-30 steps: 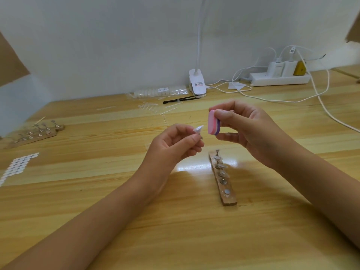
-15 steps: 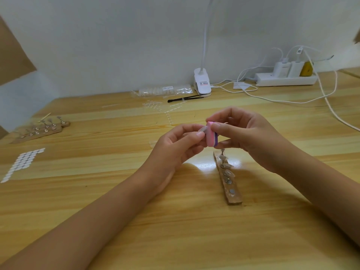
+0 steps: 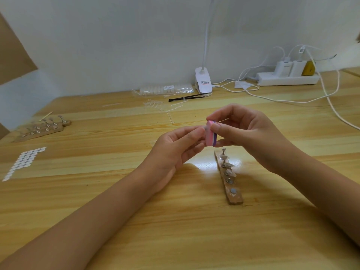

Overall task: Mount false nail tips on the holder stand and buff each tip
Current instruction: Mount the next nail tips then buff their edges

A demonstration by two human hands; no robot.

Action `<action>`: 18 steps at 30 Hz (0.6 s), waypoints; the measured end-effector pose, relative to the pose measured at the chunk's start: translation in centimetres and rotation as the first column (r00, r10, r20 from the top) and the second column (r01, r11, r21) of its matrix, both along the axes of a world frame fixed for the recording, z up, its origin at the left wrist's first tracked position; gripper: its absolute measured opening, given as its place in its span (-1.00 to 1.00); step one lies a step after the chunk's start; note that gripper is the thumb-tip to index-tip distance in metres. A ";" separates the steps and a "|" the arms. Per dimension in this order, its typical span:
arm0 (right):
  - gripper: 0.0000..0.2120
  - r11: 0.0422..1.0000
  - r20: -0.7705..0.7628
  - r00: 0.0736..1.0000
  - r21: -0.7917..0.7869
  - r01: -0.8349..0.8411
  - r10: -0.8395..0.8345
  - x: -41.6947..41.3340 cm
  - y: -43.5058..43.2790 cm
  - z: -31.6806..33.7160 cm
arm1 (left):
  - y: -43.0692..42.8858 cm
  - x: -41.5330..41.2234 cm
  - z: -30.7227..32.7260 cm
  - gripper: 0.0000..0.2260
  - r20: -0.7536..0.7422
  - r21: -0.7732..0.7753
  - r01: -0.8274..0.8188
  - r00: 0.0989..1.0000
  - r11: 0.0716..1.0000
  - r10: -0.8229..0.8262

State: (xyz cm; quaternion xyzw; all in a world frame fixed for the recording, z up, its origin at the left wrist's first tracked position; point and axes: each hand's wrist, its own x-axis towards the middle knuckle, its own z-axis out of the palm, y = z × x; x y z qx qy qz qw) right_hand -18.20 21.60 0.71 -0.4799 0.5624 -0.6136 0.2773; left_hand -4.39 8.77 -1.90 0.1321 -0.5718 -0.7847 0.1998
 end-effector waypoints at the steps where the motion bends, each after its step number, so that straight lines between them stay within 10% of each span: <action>1: -0.75 1.000 -0.001 1.000 -0.004 -0.006 0.006 0.0 0.0 0.0 | 0.0 0.0 0.0 -0.75 0.013 0.006 0.010 1.000 1.000 -0.011; 18: -0.74 0.996 0.067 0.997 -0.091 -0.018 0.024 -0.3 0.2 0.4 | 0.0 0.2 -0.2 -0.83 -0.002 -0.345 -0.162 0.985 0.924 0.172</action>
